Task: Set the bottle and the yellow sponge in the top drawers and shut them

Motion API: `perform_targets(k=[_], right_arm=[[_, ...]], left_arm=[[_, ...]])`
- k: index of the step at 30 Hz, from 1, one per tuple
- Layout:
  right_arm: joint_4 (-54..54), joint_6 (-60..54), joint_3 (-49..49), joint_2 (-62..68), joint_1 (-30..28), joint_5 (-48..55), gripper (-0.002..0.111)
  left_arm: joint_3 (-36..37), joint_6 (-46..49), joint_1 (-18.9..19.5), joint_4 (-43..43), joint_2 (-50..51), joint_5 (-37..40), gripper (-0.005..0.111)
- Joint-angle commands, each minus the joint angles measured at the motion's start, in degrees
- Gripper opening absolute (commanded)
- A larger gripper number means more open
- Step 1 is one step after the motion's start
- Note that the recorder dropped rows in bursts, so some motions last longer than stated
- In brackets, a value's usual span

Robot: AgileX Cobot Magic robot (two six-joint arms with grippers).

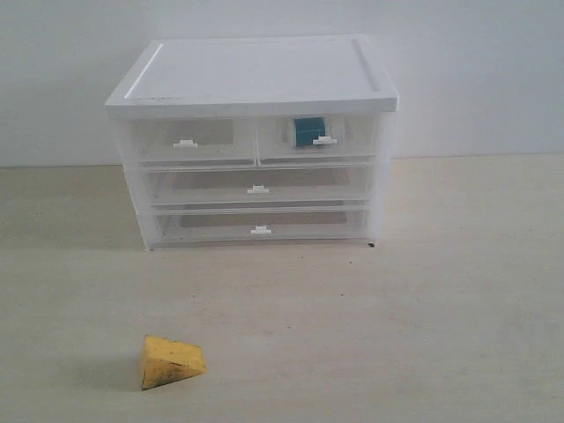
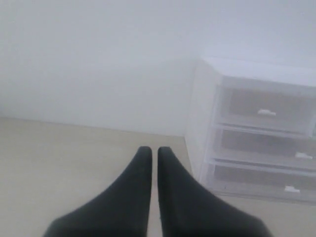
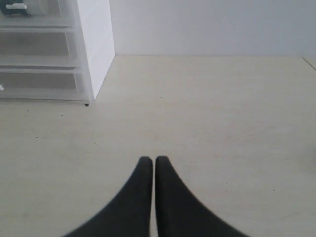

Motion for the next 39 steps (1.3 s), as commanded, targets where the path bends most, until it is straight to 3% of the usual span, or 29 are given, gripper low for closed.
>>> perform_targets(k=[1,7,10,18,25,29,34,39], right_arm=[[0.1,0.5,0.3,-0.4,-0.1,-0.1,0.000],[0.1,0.5,0.3,-0.4,-0.1,-0.1,0.000],[0.1,0.5,0.3,-0.4,-0.1,-0.1,0.000],[0.1,0.5,0.3,-0.4,-0.1,-0.1,0.000],[0.1,0.5,0.3,-0.4,-0.1,-0.1,0.000],[0.1,0.5,0.3,-0.4,-0.1,-0.1,0.000],[0.1,0.5,0.3,-0.4,-0.1,-0.1,0.000],[0.1,0.5,0.3,-0.4,-0.1,-0.1,0.000]], left_arm=[[0.2,-1.6,0.2,-3.1,-0.2,-5.1,0.004],[0.2,-8.6,0.2,-3.6,-0.2,-22.3,0.004],[-1.0,-8.6,0.2,-0.2,1.1,-27.3,0.004],[-9.2,-8.6,0.2,0.7,14.5,-27.5,0.004],[-17.2,-11.4,0.2,12.0,31.5,-23.2,0.004],[-20.4,-14.6,-0.1,17.5,40.8,-25.3,0.004],[-21.5,-15.5,-0.1,18.4,49.8,-29.6,0.004],[-21.5,-13.7,-4.5,18.4,56.2,-32.3,0.004]])
